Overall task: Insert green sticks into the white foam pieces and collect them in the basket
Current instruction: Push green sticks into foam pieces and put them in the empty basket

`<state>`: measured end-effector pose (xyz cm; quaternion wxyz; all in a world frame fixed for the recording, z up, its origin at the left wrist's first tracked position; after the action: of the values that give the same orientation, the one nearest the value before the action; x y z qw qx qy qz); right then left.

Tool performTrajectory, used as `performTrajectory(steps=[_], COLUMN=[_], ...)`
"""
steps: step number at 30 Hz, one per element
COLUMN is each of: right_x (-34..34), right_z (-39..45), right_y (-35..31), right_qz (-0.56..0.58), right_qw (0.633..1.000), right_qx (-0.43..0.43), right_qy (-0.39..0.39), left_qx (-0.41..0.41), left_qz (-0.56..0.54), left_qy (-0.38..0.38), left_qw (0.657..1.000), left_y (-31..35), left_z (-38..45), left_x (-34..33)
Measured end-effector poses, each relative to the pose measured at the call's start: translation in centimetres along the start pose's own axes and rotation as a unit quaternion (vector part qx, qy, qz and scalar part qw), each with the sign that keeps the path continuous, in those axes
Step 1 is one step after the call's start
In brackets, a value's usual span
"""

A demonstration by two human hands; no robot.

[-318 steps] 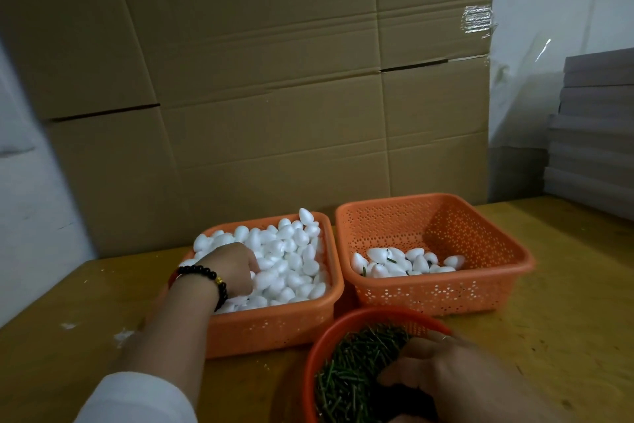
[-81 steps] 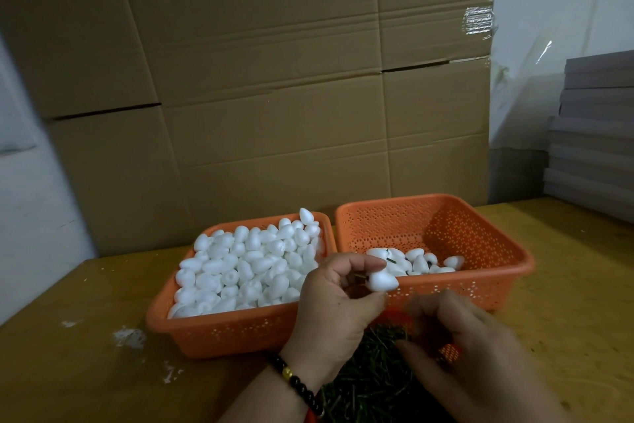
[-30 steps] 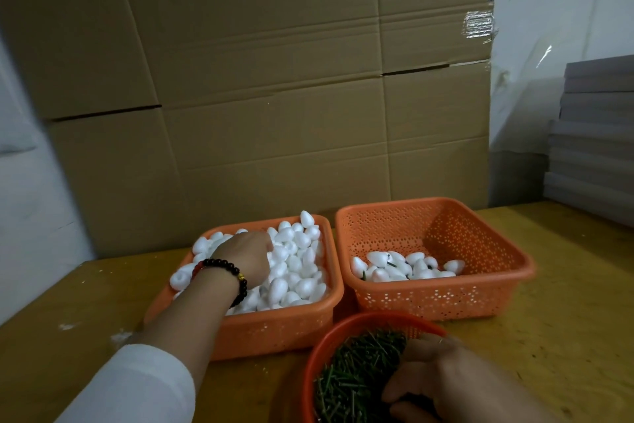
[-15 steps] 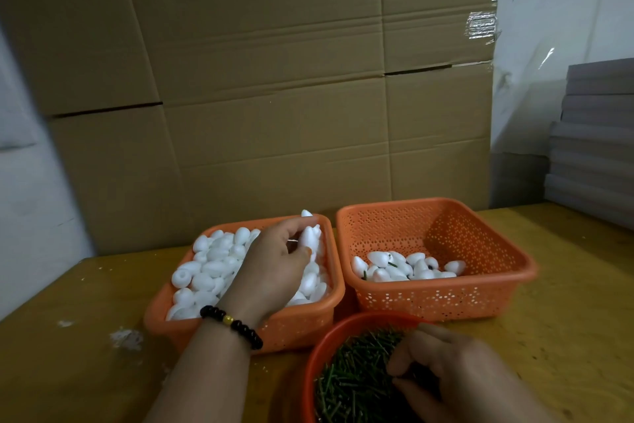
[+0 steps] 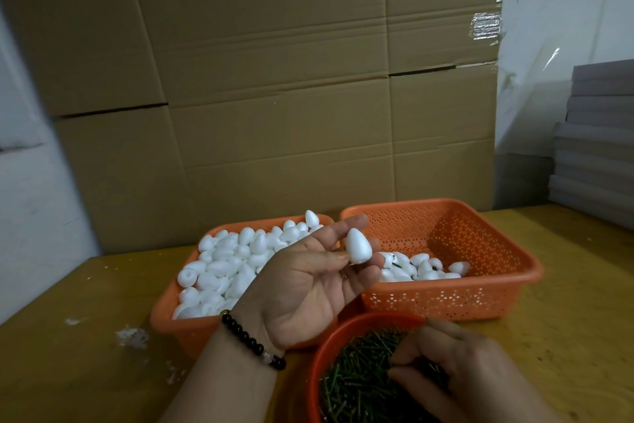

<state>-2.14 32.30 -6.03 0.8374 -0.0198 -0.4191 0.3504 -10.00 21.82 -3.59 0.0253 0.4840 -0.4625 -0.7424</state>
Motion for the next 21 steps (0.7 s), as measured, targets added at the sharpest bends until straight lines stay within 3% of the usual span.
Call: performTrajectory(steps=[11,21], right_x=[-0.05,-0.20], right_z=[-0.10,-0.15], right_y=[0.26,0.24], right_qz=[-0.006,-0.016], right_qw=[1.000,1.000], right_qx=[0.007,0.013], right_qy=[0.016,0.010], left_qx=[0.036,0.045], left_qz=[-0.146,-0.169], left_qy=[-0.003,-0.015], left_qw=[0.989,0.985], left_y=[-0.17,-0.52], left_z=[-0.35,-0.27], left_x=[0.02,-0.58])
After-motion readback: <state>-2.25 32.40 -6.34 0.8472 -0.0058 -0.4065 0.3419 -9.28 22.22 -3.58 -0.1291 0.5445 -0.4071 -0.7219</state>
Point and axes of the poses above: each hand's wrist, its own z-axis towards the middle knuckle, its own x-axis out of the back of the hand, y = z × x, the point moved 9 cm from there along z, towards the middle knuckle, and after that the axes turned 5 degrees about -z, right-handed, at the moved point
